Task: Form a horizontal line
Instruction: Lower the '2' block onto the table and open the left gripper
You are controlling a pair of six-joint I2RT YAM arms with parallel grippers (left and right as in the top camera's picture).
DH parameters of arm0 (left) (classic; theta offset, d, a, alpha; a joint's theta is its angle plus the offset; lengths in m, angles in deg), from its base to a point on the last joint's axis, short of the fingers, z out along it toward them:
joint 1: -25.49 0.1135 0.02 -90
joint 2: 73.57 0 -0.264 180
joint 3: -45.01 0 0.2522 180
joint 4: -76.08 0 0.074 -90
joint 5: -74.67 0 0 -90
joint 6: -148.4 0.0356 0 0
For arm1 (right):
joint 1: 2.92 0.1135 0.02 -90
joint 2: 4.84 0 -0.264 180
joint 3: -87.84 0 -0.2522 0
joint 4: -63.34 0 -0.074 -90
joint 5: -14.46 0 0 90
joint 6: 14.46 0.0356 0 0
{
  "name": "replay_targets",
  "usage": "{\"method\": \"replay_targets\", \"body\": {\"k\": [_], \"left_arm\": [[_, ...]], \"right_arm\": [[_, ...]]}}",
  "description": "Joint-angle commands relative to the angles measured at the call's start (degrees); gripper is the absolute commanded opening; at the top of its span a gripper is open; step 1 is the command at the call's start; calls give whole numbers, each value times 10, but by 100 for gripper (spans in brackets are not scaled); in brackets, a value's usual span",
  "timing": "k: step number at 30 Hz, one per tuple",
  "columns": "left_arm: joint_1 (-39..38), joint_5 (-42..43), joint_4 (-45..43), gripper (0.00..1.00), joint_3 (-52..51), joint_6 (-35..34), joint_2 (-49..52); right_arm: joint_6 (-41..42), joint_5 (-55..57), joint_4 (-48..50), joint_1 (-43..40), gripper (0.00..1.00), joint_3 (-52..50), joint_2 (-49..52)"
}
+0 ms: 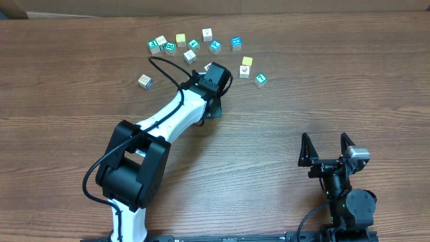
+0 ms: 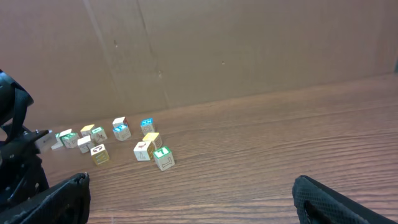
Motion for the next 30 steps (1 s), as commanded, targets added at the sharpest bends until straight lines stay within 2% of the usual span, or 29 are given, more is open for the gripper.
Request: {"method": "replay_targets", "body": {"k": [1,17,24,30], "left_arm": [[7,12,-4,10,-6,19,7],[22,49,-1,10,-7,12,7],[22,54,-1,6,-7,8,7],[22,54,-2,17,-9,6,7]], "right_arm": [[-4,-1,3,-3,100,-6,-6],[-4,-1,3,-3,100,-6,-6],[-4,-1,3,-3,100,-6,-6],[-4,-1,3,-3,100,-6,-6]]}}
